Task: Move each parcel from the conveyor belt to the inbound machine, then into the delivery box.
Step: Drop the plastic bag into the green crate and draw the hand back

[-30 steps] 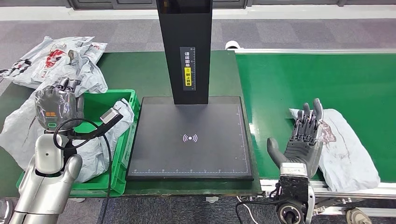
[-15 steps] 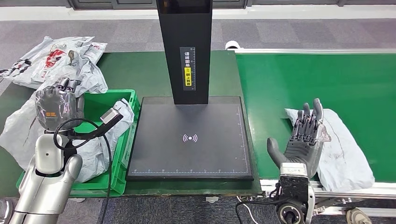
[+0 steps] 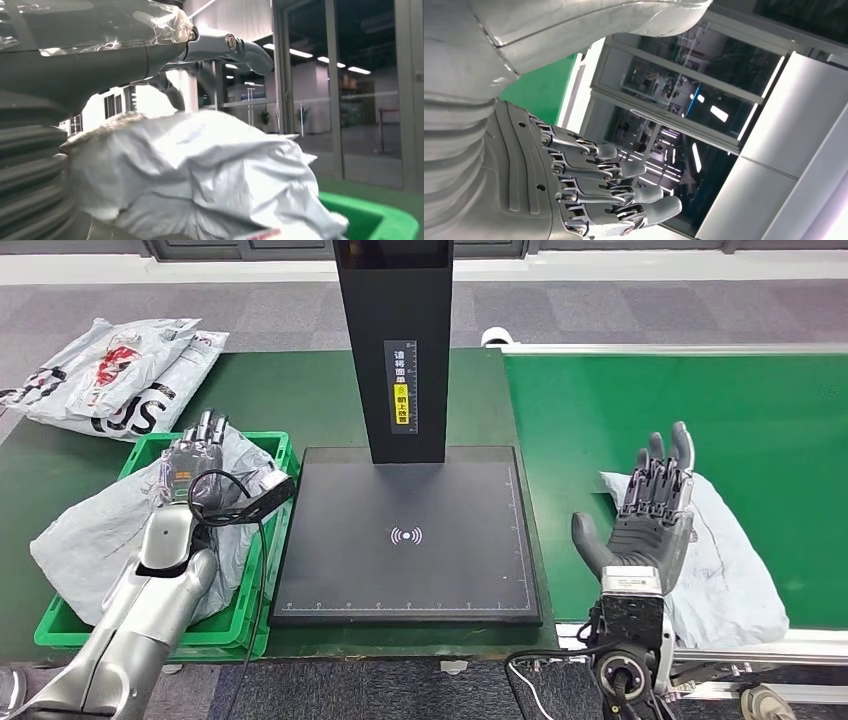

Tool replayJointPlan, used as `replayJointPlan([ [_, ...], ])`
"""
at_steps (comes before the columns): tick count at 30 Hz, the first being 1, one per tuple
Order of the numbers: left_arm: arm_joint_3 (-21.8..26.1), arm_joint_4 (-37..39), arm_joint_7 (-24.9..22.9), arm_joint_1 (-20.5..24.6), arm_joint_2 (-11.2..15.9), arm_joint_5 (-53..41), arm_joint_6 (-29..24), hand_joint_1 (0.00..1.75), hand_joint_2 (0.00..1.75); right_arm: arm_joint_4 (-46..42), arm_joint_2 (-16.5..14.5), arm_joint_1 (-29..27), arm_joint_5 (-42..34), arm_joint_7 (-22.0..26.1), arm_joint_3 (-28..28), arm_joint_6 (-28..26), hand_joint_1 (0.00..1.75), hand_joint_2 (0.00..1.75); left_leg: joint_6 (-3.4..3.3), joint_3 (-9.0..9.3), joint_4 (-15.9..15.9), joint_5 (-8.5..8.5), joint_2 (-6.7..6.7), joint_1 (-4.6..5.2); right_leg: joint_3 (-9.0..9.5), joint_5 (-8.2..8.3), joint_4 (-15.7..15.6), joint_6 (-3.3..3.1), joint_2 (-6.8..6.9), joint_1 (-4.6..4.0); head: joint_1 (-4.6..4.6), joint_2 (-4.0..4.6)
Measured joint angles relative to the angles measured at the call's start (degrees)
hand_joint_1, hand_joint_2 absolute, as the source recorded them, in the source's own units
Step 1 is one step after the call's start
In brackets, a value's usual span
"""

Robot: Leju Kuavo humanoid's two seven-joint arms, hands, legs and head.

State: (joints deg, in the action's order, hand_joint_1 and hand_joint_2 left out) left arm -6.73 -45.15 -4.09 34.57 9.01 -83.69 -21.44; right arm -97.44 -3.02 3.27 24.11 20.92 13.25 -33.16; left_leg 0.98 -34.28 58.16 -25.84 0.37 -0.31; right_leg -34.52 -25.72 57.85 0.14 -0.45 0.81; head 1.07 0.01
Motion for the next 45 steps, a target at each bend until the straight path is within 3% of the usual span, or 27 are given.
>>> replayJointPlan([
  [7, -0.09, 3.22, 0.07, 1.06, -0.51, 0.72, 0.31, 0.0, 1.75, 0.03, 0.0, 0.05, 0.05, -0.02, 0.0, -0.11, 0.0, 1.75, 0.02, -0.01, -0.01, -0.02, -0.01, 0.0, -0.04, -0.03, 0.0, -0.02, 0.0, -0.01, 0.0, 0.0],
  [9, -0.1, 3.4, 2.4, 1.1, -0.77, 4.84, 1.31, 0.0, 1.75, 0.03, 0.0, 0.01, 0.08, -0.03, 0.0, -0.19, 0.0, 1.75, 0.02, -0.01, 0.0, -0.02, -0.01, 0.0, -0.03, -0.02, 0.0, -0.02, 0.0, -0.01, 0.0, -0.01],
  [11, 0.04, 2.97, 8.49, 1.01, -1.42, 15.51, 4.64, 0.0, 1.75, 0.03, 0.01, -0.09, 0.04, -0.03, 0.0, -0.42, 0.0, 1.75, 0.01, -0.02, 0.0, -0.01, 0.0, 0.0, -0.02, -0.02, 0.0, -0.02, 0.01, -0.01, 0.0, -0.01],
  [14, 0.37, -0.59, 16.76, -0.04, -2.39, 38.72, 12.53, 0.0, 1.75, 0.03, 0.2, -0.45, -0.38, 0.01, 0.0, -1.04, 0.0, 1.75, -0.05, -0.07, 0.0, 0.03, 0.17, 0.0, -0.02, -0.05, 0.0, 0.02, 0.13, 0.0, 0.02, -0.01],
  [18, 0.17, -11.01, 20.94, -2.98, -4.26, 66.51, 19.09, 0.0, 1.75, 0.22, 0.68, -0.59, -1.1, 0.19, 0.01, -1.63, 0.0, 1.75, -0.2, -0.25, 0.02, 0.1, 0.77, 0.01, 0.08, -0.14, -0.01, 0.13, 0.64, 0.04, 0.01, -0.01],
  [21, -1.39, -19.23, 21.05, -4.92, -5.48, 76.0, 19.18, 0.0, 1.75, 0.56, 0.72, -0.61, -0.63, 0.04, 0.0, -2.22, 0.0, 1.75, -0.24, -0.26, 0.04, 0.02, 0.52, 0.1, -0.01, -0.1, -0.02, 0.17, 0.39, 0.13, 0.0, 0.0],
  [28, -5.69, -29.2, 22.07, -6.44, -6.69, 84.1, 18.38, 0.0, 1.75, 2.06, 0.81, -0.61, 4.84, -3.7, -0.58, -3.42, 0.0, 1.75, -0.22, -0.23, 0.04, 0.0, 0.42, 0.12, -0.06, -0.1, -0.02, 0.17, 0.27, 0.09, 0.0, 0.0],
  [35, -9.0, -33.59, 22.04, -7.8, -7.46, 85.33, 17.38, 0.0, 1.75, 3.91, 0.81, -0.64, 7.89, -5.64, -1.68, -3.74, 0.0, 1.75, -0.17, -0.21, 0.02, 0.03, 0.33, 0.1, -0.07, -0.09, -0.02, 0.15, 0.21, 0.06, 0.0, 0.0],
  [40, -11.4, -35.09, 21.25, -10.06, -8.98, 83.33, 18.4, 0.0, 1.75, 8.97, 0.79, -2.25, 30.31, -23.26, -5.59, -3.2, 0.0, 1.75, -0.21, -0.2, 0.03, -0.01, 0.45, 0.08, -0.01, -0.13, -0.02, 0.18, 0.34, 0.1, 0.0, 0.0],
  [45, -13.26, -35.66, 21.0, -11.36, -9.91, 83.49, 18.28, 0.0, 1.75, 14.05, 0.26, -4.0, 39.1, -28.43, -12.11, -1.87, 0.0, 1.75, -0.24, -0.23, 0.03, -0.04, 0.45, 0.13, -0.04, -0.13, -0.02, 0.2, 0.32, 0.17, 0.0, -0.01],
])
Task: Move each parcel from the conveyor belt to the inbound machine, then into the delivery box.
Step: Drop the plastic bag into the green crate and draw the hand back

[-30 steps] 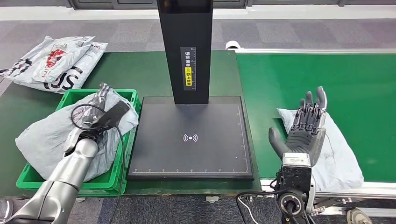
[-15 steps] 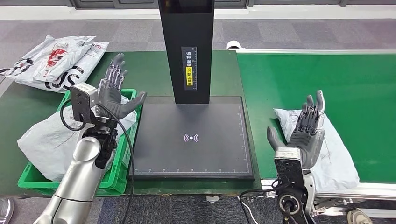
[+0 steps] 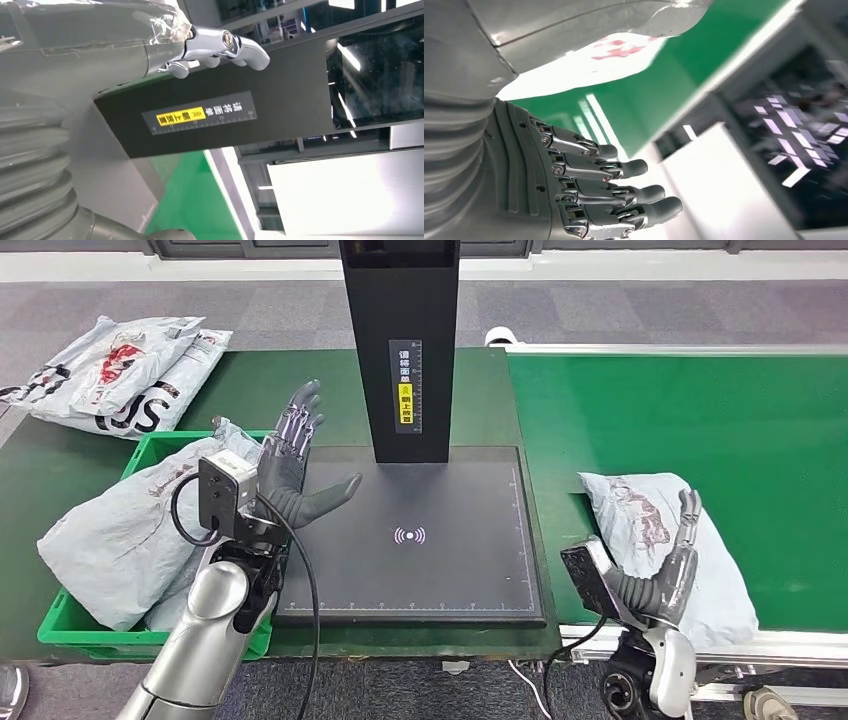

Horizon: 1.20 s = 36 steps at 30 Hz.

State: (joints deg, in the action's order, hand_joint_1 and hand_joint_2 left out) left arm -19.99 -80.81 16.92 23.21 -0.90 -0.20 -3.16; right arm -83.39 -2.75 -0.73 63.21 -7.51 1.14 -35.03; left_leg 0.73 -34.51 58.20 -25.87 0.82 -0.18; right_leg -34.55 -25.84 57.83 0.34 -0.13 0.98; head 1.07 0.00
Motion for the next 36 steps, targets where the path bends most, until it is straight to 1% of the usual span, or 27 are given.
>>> replayJointPlan([
  [2, -0.12, -0.16, -0.18, -0.11, -0.26, -0.01, -0.01, 0.0, 1.75, 0.96, -0.37, -0.33, 2.38, -1.67, -1.83, 1.68, 0.0, 1.75, 0.01, 0.01, 0.0, -0.01, -0.02, 0.0, -0.02, 0.0, 0.0, 0.0, -0.03, 0.0, 0.0, 0.01],
  [8, -0.44, -1.07, -0.76, -0.35, -1.06, -1.76, -0.34, 0.0, 1.75, 4.59, -1.46, -1.21, 12.69, -9.97, -7.41, 10.46, 0.0, 1.75, 0.04, 0.02, -0.01, -0.01, -0.05, -0.02, -0.02, 0.0, 0.0, -0.01, -0.04, -0.04, 0.0, 0.0],
  [11, -0.44, -1.29, -0.79, -0.47, -1.36, -2.23, -0.57, 0.0, 1.75, 6.81, -1.66, -1.38, 16.05, -12.43, -9.72, 12.63, 0.0, 1.75, 0.04, 0.02, -0.01, -0.01, -0.05, -0.03, -0.02, 0.0, 0.0, -0.01, -0.06, -0.04, 0.0, 0.01],
  [15, -0.44, -1.31, -0.79, -0.56, -1.51, -2.34, -0.62, 0.0, 1.75, 8.87, -1.74, -1.37, 17.52, -13.19, -11.23, 13.28, 0.0, 1.75, 0.04, 0.02, -0.01, -0.01, -0.1, -0.03, -0.02, 0.0, 0.0, -0.01, -0.07, -0.03, 0.0, 0.01],
  [19, -0.44, -1.43, -0.78, -0.8, -1.82, -2.74, -0.62, 0.0, 1.75, 11.48, -1.73, -0.81, 20.26, -15.37, -12.64, 14.46, 0.0, 1.75, 0.04, 0.02, -0.01, -0.01, -0.11, -0.03, -0.02, 0.0, 0.0, 0.0, -0.08, -0.02, 0.0, 0.01],
  [28, -0.44, -3.19, -0.76, -1.84, -2.22, -3.69, -0.62, 0.0, 1.75, 23.23, -0.57, 3.51, 23.15, -17.37, -17.24, 15.28, 0.0, 1.75, 0.05, 0.04, -0.01, -0.02, -0.15, -0.02, -0.01, 0.01, 0.0, -0.01, -0.12, -0.02, 0.0, 0.01],
  [34, -0.44, -4.94, -0.79, -3.5, -2.21, -4.6, -0.93, 0.0, 1.75, 33.71, 1.4, 8.38, 24.5, -17.73, -18.96, 13.14, 0.0, 1.75, 0.04, 0.04, -0.01, -0.02, -0.16, -0.03, 0.0, 0.01, 0.0, -0.01, -0.13, -0.02, 0.0, 0.01],
  [35, -0.44, -5.13, -0.79, -3.69, -2.21, -4.63, -0.99, 0.0, 1.75, 34.85, 1.62, 8.93, 24.55, -17.73, -19.03, 13.01, 0.08, 1.75, 0.04, 0.04, -0.01, -0.02, -0.15, -0.03, 0.0, 0.01, 0.0, -0.01, -0.12, -0.02, 0.0, 0.01],
  [36, -0.44, -5.31, -0.79, -3.86, -2.21, -4.65, -1.03, 0.0, 1.75, 35.84, 1.75, 9.42, 24.59, -17.71, -19.14, 12.94, 0.51, 1.75, 0.04, 0.04, -0.01, -0.02, -0.15, -0.03, 0.0, 0.01, 0.0, 0.0, -0.12, -0.02, 0.0, 0.02],
])
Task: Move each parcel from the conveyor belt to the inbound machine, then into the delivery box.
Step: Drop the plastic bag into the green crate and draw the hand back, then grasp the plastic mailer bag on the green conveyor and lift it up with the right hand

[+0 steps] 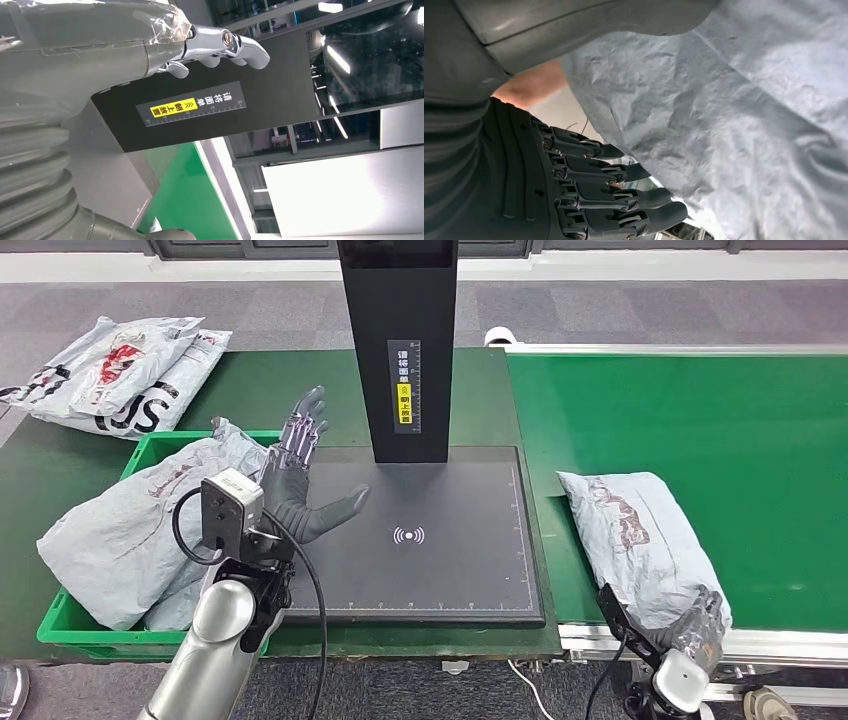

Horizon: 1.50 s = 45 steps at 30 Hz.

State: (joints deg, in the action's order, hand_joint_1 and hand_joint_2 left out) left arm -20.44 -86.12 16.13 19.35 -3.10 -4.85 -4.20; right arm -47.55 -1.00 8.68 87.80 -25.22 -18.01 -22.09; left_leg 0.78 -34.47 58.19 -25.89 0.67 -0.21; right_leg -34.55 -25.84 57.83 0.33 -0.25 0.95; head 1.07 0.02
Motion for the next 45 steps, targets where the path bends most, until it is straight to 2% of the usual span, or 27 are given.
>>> replayJointPlan([
  [2, 0.0, -0.25, 0.02, -0.22, 0.0, -0.12, -0.02, 0.0, 1.75, 1.58, 0.17, 0.85, -0.01, 0.1, -0.38, -0.06, 1.39, 1.75, 0.0, 0.0, 0.0, 0.0, 0.0, 0.0, 0.0, 0.0, 0.0, 0.0, 0.0, 0.0, 0.0, 0.0],
  [3, 0.0, -0.33, 0.05, -0.29, 0.0, -0.23, 0.01, 0.0, 1.75, 2.24, 0.21, 1.22, -0.01, 0.23, -0.55, -0.03, 1.75, 1.75, 0.0, 0.0, 0.0, 0.0, 0.0, 0.0, 0.01, 0.0, 0.0, 0.0, 0.0, 0.0, 0.0, -0.01],
  [16, 0.0, -0.41, 0.51, -0.39, 0.23, -0.68, 0.42, 0.0, 1.75, 5.7, 0.26, 3.79, 0.38, 2.38, -0.81, -0.32, 1.75, 1.75, 0.0, 0.02, 0.0, 0.0, 0.01, 0.0, 0.04, 0.01, 0.0, 0.0, 0.01, 0.0, 0.0, -0.01],
  [19, 0.0, -0.41, 0.57, -0.42, 0.36, -0.78, 0.42, 0.0, 1.75, 5.46, 0.08, 3.95, -1.78, 5.32, -0.81, -1.76, 1.75, 1.75, 0.0, 0.01, 0.0, 0.0, 0.02, 0.0, 0.05, 0.01, 0.0, 0.0, 0.01, -0.01, 0.0, -0.01],
  [23, 0.0, -0.63, 0.73, -0.86, 0.46, -1.08, 0.31, 0.0, 1.75, -0.6, -1.45, 2.58, -8.92, 13.17, -0.47, -8.05, 1.75, 1.75, 0.01, -0.01, -0.01, -0.01, 0.02, 0.0, 0.02, 0.0, 0.01, 0.0, 0.01, -0.01, 0.0, -0.01],
  [25, 0.0, -0.83, 0.82, -1.22, 0.46, -1.4, 0.12, 0.0, 1.75, -6.07, -2.26, 1.58, -11.86, 15.28, 0.45, -10.38, 1.75, 1.75, 0.01, -0.01, -0.02, -0.01, 0.03, 0.0, 0.0, 0.0, 0.01, 0.0, 0.02, -0.01, 0.0, 0.0],
  [29, 0.0, -0.9, 0.87, -1.54, 0.46, -1.66, -0.02, 0.0, 1.75, -15.12, -3.28, 0.25, -13.57, 15.57, 2.14, -10.54, 1.75, 1.75, 0.01, -0.02, -0.02, -0.01, 0.04, -0.01, 0.01, -0.01, 0.01, 0.0, 0.03, -0.01, 0.0, 0.0],
  [34, 0.0, -1.1, 0.87, -1.64, 0.46, -1.66, -0.04, 0.0, 1.75, -19.12, -3.7, -1.01, -14.26, 16.12, 2.69, -10.91, 1.75, 1.75, 0.01, -0.04, -0.01, 0.0, 0.05, 0.01, 0.01, -0.01, 0.01, 0.01, 0.04, 0.01, 0.0, 0.0],
  [36, 0.0, -1.16, 0.93, -1.67, 0.45, -1.69, -0.04, 0.0, 1.75, -20.75, -3.98, -1.54, -16.01, 19.48, 2.8, -13.3, 1.75, 1.75, 0.01, -0.05, -0.01, 0.0, 0.06, 0.02, 0.0, 0.0, 0.01, 0.01, 0.05, 0.02, 0.0, 0.01],
  [41, 0.0, -0.76, 1.63, -1.36, -0.04, -1.8, 0.28, 0.0, 1.75, -34.57, -8.18, -2.72, -24.6, 40.35, 2.84, -17.92, 1.75, 1.75, 0.02, -0.06, -0.02, 0.0, -0.01, 0.02, -0.11, 0.02, 0.01, -0.03, -0.01, -0.04, 0.0, 0.0],
  [45, -0.01, 0.72, 2.6, -0.05, -0.91, -1.68, 0.51, 0.0, 1.75, -45.01, -11.92, -2.49, -31.28, 50.12, 2.87, -18.14, 1.75, 1.75, 0.04, -0.06, -0.03, 0.0, -0.02, -0.02, -0.09, 0.0, 0.02, -0.06, -0.02, -0.12, 0.0, 0.0],
])
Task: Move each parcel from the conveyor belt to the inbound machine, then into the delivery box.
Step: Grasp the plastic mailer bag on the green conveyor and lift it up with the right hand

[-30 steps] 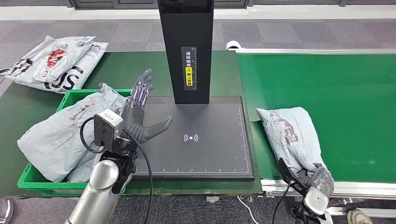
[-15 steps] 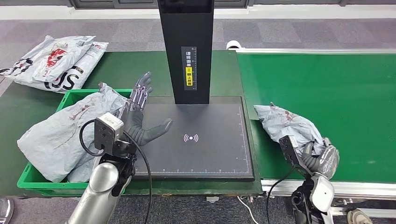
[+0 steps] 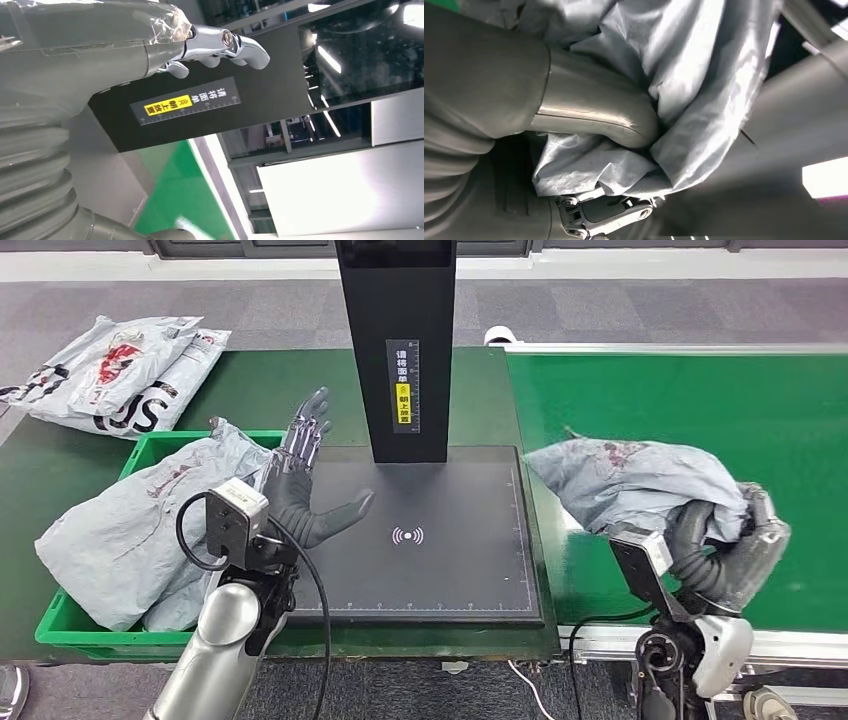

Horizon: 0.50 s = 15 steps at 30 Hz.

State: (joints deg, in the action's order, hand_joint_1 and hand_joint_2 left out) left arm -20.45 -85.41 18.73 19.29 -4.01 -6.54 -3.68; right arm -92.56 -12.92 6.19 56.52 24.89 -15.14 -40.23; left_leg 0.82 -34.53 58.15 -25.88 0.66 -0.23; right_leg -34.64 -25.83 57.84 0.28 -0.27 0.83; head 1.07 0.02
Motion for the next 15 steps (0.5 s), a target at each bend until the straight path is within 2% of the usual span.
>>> replayJointPlan([
  [3, -0.08, 1.12, 0.75, 1.02, -0.37, 0.44, -0.07, 0.0, 1.75, -3.59, -1.59, 0.57, -2.38, 2.56, 0.85, 0.04, 1.75, 1.75, 0.0, 0.01, -0.01, 0.0, -0.03, -0.02, 0.02, 0.0, 0.0, 0.0, -0.01, 0.03, 0.0, 0.0],
  [9, -0.2, 2.49, 1.34, 2.09, -0.73, 1.1, -0.27, 0.0, 1.75, -4.48, -2.32, 1.83, -1.85, 1.89, 4.77, 0.13, 1.75, 1.75, -0.01, 0.03, 0.02, 0.06, -0.04, -0.02, 0.05, 0.04, 0.0, 0.02, -0.01, 0.06, 0.0, -0.01],
  [15, -0.22, 3.16, 1.42, 2.31, -0.77, 1.14, -0.36, 0.0, 1.75, -4.59, -2.53, 2.17, -1.92, 1.43, 6.46, 0.13, 1.75, 1.75, -0.01, 0.02, 0.01, 0.06, -0.04, -0.02, 0.05, 0.04, 0.0, 0.02, -0.01, 0.06, 0.0, -0.02],
])
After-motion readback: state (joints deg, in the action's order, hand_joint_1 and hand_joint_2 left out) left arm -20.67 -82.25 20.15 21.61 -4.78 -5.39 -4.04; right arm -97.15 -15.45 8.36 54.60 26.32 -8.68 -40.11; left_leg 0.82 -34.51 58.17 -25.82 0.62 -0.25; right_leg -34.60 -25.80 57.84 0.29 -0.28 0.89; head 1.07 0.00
